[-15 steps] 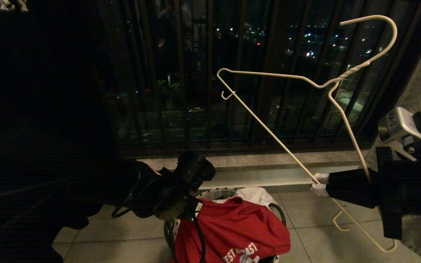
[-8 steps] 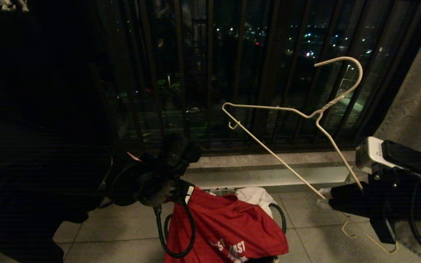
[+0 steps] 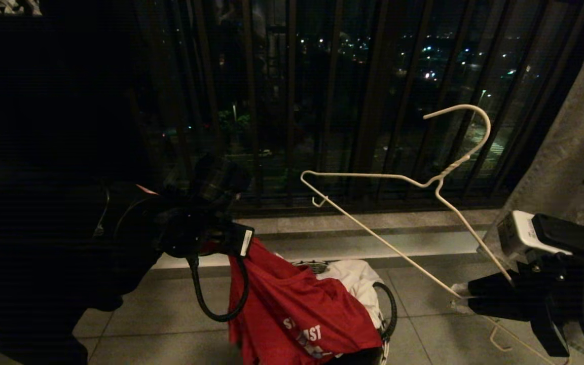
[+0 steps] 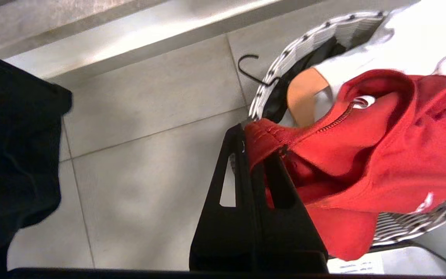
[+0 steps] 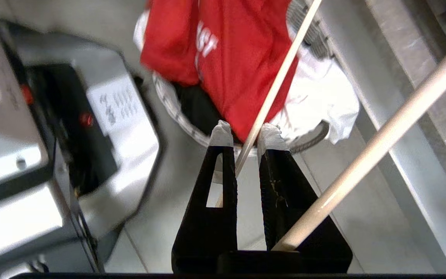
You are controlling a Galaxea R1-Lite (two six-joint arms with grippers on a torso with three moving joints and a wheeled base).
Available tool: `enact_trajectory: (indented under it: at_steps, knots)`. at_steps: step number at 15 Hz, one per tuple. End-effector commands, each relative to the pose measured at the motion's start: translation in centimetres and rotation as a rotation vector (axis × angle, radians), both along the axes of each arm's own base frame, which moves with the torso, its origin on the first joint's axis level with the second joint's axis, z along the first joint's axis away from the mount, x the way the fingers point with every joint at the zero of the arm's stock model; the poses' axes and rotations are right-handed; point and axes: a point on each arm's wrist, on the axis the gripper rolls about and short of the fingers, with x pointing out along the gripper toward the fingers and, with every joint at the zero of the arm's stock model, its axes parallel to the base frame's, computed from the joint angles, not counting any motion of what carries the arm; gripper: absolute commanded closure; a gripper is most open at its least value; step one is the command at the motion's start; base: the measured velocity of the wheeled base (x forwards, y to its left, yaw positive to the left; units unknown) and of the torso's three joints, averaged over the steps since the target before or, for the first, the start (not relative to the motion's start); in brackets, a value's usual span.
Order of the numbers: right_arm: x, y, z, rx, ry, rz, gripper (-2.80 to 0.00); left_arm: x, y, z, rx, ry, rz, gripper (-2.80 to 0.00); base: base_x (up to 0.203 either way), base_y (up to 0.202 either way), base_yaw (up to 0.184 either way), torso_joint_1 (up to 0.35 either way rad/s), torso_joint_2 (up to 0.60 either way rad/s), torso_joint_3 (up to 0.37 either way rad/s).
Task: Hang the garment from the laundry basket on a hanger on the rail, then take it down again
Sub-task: Hang the clothes on the clothes rack
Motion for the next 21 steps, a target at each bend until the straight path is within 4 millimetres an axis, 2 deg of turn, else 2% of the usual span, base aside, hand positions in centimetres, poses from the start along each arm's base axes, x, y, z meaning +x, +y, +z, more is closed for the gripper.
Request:
enact_trajectory:
  at_steps: [1,4,10,12,14,18,21]
  knots:
    - [0.0,-0.2,-0.7,-0.026,0.019,0.024,0.0,-0.2,0.3,0.7,-0.013,-0.017,0.006,0.0,0.0,0.0,0.0,0.0,0.0,0.0]
    - [-0.3,-0.2,-1.0,-0.046,0.016,0.051,0.0,-0.3,0.2,2.4,-0.048,-0.065,-0.003,0.0,0.0,0.0,0.0,0.0,0.0,0.0]
    - [-1.5,-0.2,-0.5,-0.008,-0.014,0.088,0.0,0.2,-1.9,4.8,-0.076,-0.144,-0.062,0.0,0.0,0.0,0.0,0.0,0.0,0.0]
    - [-2.1,-0.3,-0.2,0.011,-0.031,0.101,0.0,0.0,-2.0,5.7,-0.121,-0.153,-0.109,0.0,0.0,0.0,0.0,0.0,0.0,0.0]
    - [-2.6,-0.3,0.0,0.021,-0.045,0.11,0.0,-0.4,-1.9,7.6,-0.189,-0.178,-0.176,0.0,0.0,0.0,0.0,0.0,0.0,0.0]
    - [-3.0,-0.1,-0.2,0.018,-0.042,0.13,0.0,-0.3,-1.9,9.6,-0.208,-0.238,-0.186,0.0,0.0,0.0,0.0,0.0,0.0,0.0]
    - [-3.7,-0.2,0.0,0.02,-0.065,0.136,0.0,0.0,-2.1,9.8,-0.182,-0.263,-0.187,0.0,0.0,0.0,0.0,0.0,0.0,0.0]
